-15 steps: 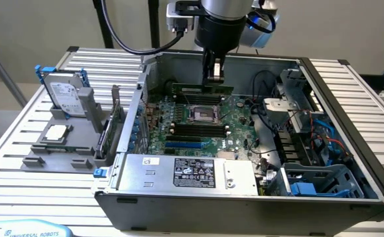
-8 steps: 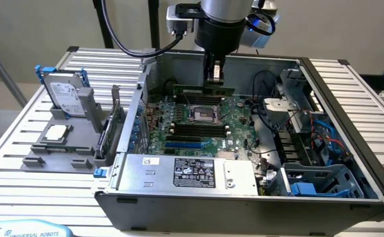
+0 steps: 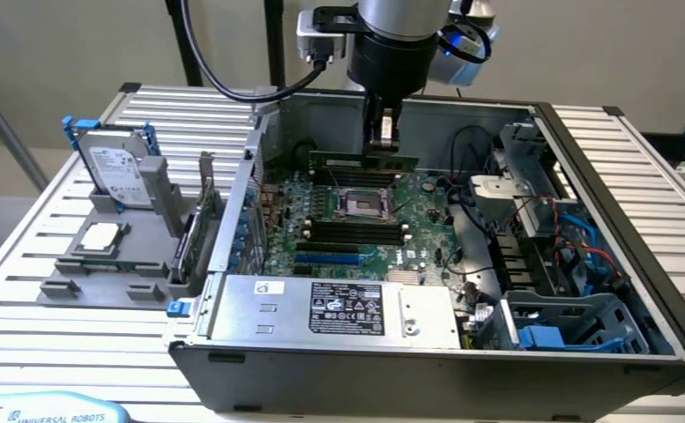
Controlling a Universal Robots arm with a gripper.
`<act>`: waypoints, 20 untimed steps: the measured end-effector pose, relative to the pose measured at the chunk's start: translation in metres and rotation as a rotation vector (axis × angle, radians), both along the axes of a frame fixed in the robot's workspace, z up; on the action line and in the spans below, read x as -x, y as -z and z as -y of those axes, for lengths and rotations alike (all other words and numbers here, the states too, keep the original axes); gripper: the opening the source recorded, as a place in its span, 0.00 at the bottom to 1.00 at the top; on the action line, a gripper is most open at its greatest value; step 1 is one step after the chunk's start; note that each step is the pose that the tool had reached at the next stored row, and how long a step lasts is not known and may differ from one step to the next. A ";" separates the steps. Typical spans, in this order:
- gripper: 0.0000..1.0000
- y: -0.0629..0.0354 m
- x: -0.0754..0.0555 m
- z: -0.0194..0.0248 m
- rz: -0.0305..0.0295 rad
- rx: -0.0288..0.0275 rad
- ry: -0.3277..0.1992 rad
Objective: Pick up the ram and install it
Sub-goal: 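Insert the ram into the slot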
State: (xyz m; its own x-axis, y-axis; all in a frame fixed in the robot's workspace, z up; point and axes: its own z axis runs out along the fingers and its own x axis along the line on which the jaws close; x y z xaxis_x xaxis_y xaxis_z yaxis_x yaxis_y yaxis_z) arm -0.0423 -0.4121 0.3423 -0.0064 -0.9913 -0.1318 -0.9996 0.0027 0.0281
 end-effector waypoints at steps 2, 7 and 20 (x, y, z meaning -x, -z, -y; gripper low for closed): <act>0.13 0.0000 0.000 0.0000 0.0000 0.0000 0.000; 0.13 0.0011 0.000 0.0000 0.0002 0.0047 0.000; 0.13 0.0192 0.002 -0.0041 0.0019 0.0472 0.005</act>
